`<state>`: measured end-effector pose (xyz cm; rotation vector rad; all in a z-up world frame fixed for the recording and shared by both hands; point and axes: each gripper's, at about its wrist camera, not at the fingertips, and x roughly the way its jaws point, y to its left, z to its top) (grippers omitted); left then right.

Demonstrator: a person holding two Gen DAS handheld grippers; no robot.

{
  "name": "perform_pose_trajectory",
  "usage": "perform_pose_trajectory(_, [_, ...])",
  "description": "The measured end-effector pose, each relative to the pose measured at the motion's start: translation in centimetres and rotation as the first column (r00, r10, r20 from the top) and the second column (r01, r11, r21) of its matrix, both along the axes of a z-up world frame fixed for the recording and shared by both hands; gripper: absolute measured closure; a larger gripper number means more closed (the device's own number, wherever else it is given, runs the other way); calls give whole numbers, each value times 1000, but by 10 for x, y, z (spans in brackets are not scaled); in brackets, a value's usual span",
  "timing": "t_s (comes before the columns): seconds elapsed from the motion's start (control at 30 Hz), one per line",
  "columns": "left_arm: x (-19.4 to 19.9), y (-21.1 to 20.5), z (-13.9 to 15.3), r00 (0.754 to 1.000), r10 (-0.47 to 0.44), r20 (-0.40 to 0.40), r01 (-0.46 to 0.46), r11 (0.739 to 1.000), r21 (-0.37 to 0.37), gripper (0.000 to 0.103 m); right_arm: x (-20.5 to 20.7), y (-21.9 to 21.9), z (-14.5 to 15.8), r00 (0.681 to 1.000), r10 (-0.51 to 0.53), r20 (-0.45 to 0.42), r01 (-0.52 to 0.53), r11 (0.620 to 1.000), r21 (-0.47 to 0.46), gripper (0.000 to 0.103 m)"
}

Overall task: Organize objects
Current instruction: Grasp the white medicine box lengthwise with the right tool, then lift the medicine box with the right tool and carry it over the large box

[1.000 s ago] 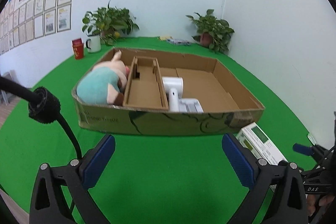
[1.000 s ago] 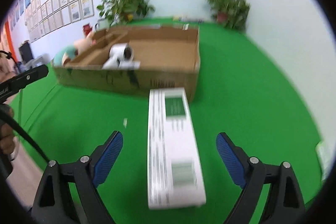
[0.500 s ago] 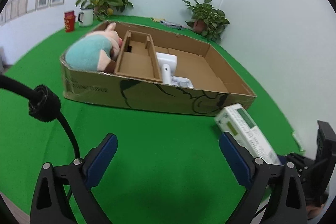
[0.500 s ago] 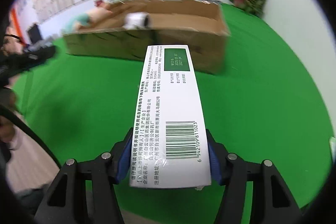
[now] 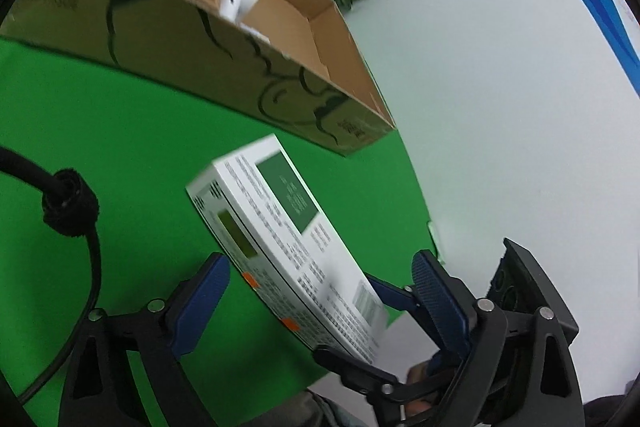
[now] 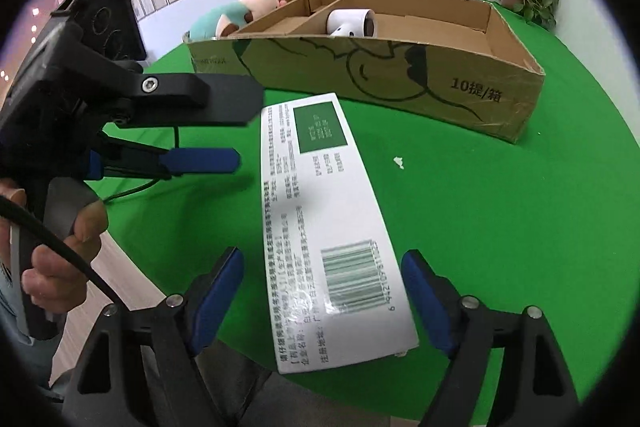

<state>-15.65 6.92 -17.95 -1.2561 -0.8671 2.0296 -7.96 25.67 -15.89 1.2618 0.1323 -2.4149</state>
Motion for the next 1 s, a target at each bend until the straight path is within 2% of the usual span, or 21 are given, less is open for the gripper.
perform_pose_trajectory(0.2, [-2,11,-15,999,-32,35,32,999,0,24,-1,-10,-6,1000,-2,3,2,1000,13,24])
perform_pose_trajectory(0.23, [-3,13,-18,999,-35,41,35,999,-13,25,-2,-10,-7,1000,-14,9,14,1000,6,26])
perform_pose_trajectory(0.3, [-4,15,-20,999,-35,36,36,999,-35,31,-6,-10,-11,998,-46,37,46,999,1,39])
perform_pose_trajectory(0.47, [-5,13,-23,999,-25,37,26,998,-48,34,-7,-13,-12,997,-70,39,69,997,37,40])
perform_pose_trajectory(0.63, [-9,8,-26,999,-16,46,18,999,-48,37,-9,-4,-11,992,-103,75,107,993,-41,40])
perform_pose_trajectory(0.77, [-11,7,-29,999,-22,44,25,998,-54,43,-15,10,-10,981,-109,160,138,973,-183,40])
perform_pose_trajectory(0.87, [-14,7,-31,999,-23,45,26,997,-67,49,-18,16,-10,975,-100,200,149,958,-243,40])
perform_pose_trajectory(0.9, [-14,7,-31,999,-22,46,25,997,-74,53,-18,17,-10,974,-98,204,148,956,-251,40])
perform_pose_trajectory(1.0, [-16,4,-32,999,-18,47,21,996,-83,54,-15,13,-9,977,-88,193,134,962,-239,40])
